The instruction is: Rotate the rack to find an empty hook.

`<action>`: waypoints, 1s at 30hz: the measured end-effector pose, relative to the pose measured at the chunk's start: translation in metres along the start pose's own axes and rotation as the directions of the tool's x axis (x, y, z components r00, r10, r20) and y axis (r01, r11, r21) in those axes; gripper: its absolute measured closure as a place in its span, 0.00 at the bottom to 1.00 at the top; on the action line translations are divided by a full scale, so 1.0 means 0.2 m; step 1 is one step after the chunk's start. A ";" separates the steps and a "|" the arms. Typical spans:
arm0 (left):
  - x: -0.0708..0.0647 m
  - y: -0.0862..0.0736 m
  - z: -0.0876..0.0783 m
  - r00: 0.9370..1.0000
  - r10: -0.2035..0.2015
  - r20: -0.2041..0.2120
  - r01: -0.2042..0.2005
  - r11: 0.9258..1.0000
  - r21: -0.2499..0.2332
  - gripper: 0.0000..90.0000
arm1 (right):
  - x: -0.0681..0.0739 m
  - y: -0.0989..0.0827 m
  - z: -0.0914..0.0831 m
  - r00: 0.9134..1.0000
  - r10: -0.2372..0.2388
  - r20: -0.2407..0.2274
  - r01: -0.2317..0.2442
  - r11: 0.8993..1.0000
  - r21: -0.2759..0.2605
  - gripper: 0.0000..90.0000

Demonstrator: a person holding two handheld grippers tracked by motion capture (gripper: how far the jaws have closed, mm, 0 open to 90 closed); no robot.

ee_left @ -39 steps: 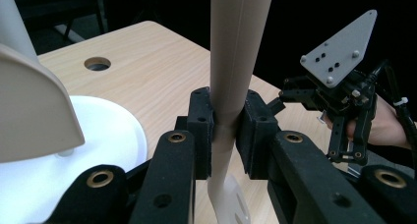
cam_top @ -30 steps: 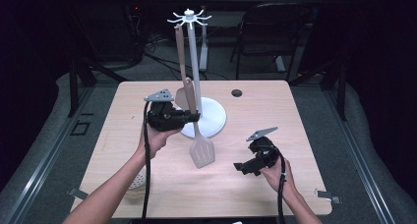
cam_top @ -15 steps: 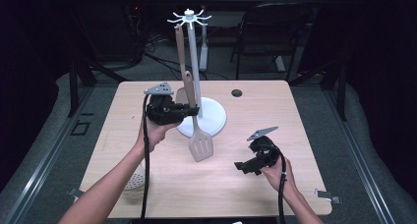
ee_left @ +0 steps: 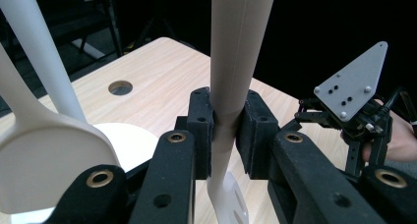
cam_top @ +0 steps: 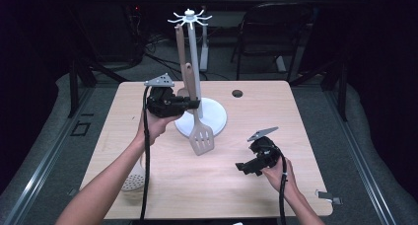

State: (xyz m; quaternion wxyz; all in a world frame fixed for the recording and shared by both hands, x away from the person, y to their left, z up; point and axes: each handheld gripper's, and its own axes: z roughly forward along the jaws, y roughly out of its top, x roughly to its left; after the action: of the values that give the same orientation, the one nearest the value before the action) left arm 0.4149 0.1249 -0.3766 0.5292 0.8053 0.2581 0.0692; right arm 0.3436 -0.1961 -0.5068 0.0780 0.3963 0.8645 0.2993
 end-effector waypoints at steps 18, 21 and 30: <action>0.02 0.13 -0.02 0.999 0.041 -0.008 -0.041 0.999 0.000 0.86 | -0.01 0.00 -0.01 1.000 -0.007 0.009 0.007 1.000 0.013 0.05; 0.03 0.15 -0.02 0.999 0.038 -0.012 -0.038 0.999 0.000 0.86 | -0.01 0.00 -0.01 1.000 -0.004 0.008 0.004 1.000 0.005 0.05; 0.08 0.19 -0.02 0.999 0.043 -0.017 -0.042 0.999 0.016 0.86 | -0.01 0.00 0.00 1.000 -0.003 0.011 0.003 1.000 0.004 0.05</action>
State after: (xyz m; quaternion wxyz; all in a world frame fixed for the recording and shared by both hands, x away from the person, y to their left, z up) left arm 0.4399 0.1231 -0.3436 0.5191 0.8141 0.2460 0.0855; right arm 0.3450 -0.1969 -0.5065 0.0824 0.3966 0.8653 0.2951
